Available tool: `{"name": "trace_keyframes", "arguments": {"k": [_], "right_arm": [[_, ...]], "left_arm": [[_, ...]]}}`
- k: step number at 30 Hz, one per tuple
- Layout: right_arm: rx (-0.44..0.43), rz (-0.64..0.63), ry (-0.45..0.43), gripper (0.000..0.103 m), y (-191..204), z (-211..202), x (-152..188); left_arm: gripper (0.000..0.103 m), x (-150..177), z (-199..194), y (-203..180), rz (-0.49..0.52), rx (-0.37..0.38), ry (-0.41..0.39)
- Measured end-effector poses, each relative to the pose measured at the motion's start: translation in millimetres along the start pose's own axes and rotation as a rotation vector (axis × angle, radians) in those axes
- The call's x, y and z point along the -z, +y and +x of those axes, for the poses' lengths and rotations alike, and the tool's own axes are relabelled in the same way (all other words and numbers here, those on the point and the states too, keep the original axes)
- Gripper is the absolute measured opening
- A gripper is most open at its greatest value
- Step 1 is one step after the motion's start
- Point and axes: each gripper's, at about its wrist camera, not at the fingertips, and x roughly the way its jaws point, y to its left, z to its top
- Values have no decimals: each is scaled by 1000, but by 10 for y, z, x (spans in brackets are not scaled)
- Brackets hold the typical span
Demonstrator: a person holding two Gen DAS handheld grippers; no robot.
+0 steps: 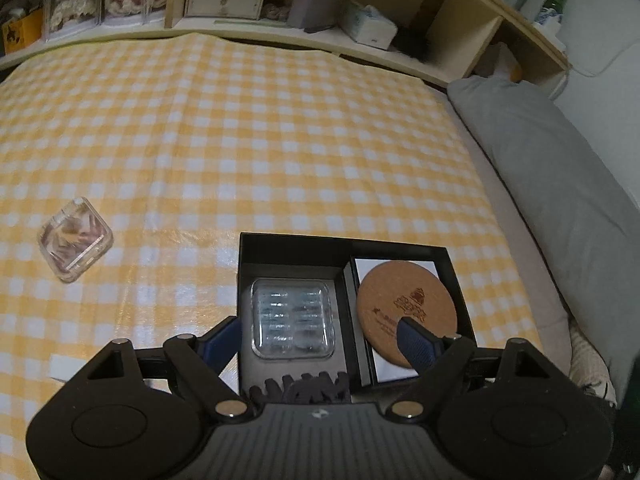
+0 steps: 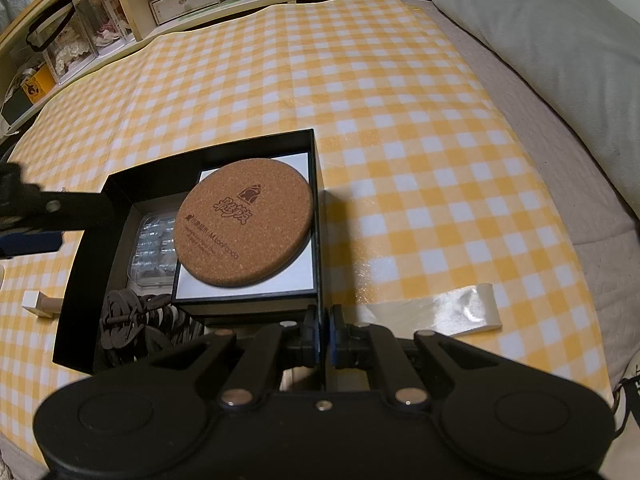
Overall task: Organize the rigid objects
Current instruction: 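Open the left tool to release the case and withdraw, then grasp the clear square case with pink contents with the left tool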
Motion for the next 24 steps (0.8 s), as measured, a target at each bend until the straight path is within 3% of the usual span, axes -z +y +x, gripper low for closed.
{"name": "trace_keyframes", "arguments": {"k": [9,16,24], "right_arm": [[0,0,0,5,-1,0,1],[1,-1,0,5,-5,5,5],[2,-2,0,5,-7,9,7]], "left_arm": [[93,125,-362,90,82,-4,-42],[103,169,-581,316,73,-21,-85],[103,163,-607,650,119,-139,-157]]}}
